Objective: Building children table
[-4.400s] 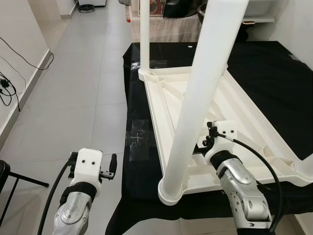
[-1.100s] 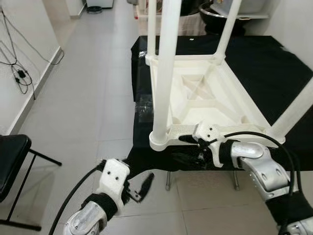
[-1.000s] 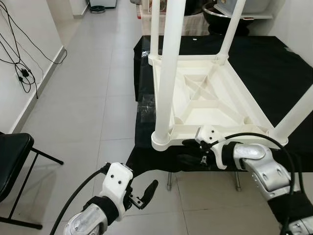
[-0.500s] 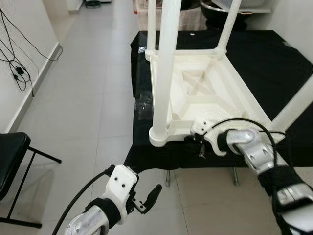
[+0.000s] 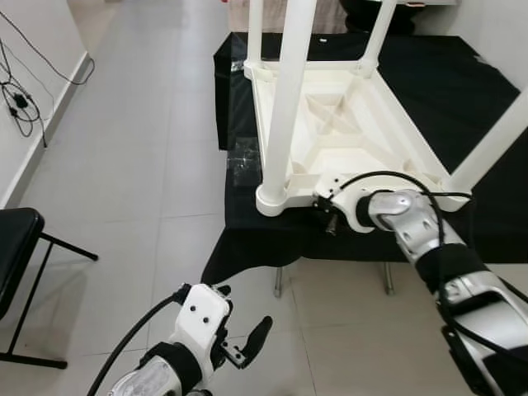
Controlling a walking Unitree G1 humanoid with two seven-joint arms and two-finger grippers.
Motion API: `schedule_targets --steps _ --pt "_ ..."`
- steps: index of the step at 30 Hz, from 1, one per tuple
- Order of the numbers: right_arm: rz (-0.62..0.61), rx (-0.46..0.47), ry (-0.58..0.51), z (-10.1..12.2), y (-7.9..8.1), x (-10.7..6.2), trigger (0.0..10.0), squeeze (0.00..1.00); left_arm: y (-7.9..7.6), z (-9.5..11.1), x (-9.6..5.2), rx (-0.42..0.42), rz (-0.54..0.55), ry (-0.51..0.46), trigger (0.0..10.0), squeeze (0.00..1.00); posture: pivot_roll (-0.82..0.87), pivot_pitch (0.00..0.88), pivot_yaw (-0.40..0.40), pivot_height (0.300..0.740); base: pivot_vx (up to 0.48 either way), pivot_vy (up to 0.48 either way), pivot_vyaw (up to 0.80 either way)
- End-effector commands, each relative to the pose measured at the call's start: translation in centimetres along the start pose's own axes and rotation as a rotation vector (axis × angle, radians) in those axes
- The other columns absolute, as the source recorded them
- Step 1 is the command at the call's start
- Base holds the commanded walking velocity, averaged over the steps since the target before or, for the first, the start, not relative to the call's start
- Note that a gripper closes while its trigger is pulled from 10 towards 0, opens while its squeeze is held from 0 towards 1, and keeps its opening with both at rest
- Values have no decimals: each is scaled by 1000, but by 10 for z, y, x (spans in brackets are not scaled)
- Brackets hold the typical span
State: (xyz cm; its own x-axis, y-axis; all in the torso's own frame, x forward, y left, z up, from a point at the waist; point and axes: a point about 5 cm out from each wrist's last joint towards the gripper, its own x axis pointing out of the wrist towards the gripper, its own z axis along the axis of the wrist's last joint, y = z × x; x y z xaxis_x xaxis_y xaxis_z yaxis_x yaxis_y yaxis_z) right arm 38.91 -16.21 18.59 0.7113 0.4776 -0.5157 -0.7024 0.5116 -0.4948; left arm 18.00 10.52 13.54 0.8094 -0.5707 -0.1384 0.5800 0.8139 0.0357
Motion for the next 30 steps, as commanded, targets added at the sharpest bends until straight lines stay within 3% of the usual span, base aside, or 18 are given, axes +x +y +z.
schedule_targets --steps 1,14,17,20,25,26,30 --pt "-81 6 -1 2 -8 0 10000 0 -3 -3 -2 -6 -2 23 10000 0 28 235 -80 740 0 0 0" --pt "-121 52 -167 26 -10 5 10000 0 -2 -2 0 -7 10 20 10000 0 21 226 -84 740 0 0 0" --pt "-124 119 -290 39 -9 4 10000 0 -1 -3 1 -6 10 19 10000 0 14 216 -78 740 0 0 0" --pt "-114 153 -335 41 -8 3 10000 0 -1 -3 2 -3 11 18 10000 0 16 213 -79 740 0 0 0" --pt "-67 224 -420 39 -5 -3 10000 0 0 -3 2 1 14 17 10000 0 17 207 -78 740 0 0 0" --pt "-34 289 -486 35 -3 -10 10000 0 0 -3 3 3 15 17 10000 0 11 203 -76 740 0 0 0" --pt "-27 360 -531 24 -3 -20 10000 0 1 -3 3 5 14 16 10000 0 5 199 -74 740 0 0 0"
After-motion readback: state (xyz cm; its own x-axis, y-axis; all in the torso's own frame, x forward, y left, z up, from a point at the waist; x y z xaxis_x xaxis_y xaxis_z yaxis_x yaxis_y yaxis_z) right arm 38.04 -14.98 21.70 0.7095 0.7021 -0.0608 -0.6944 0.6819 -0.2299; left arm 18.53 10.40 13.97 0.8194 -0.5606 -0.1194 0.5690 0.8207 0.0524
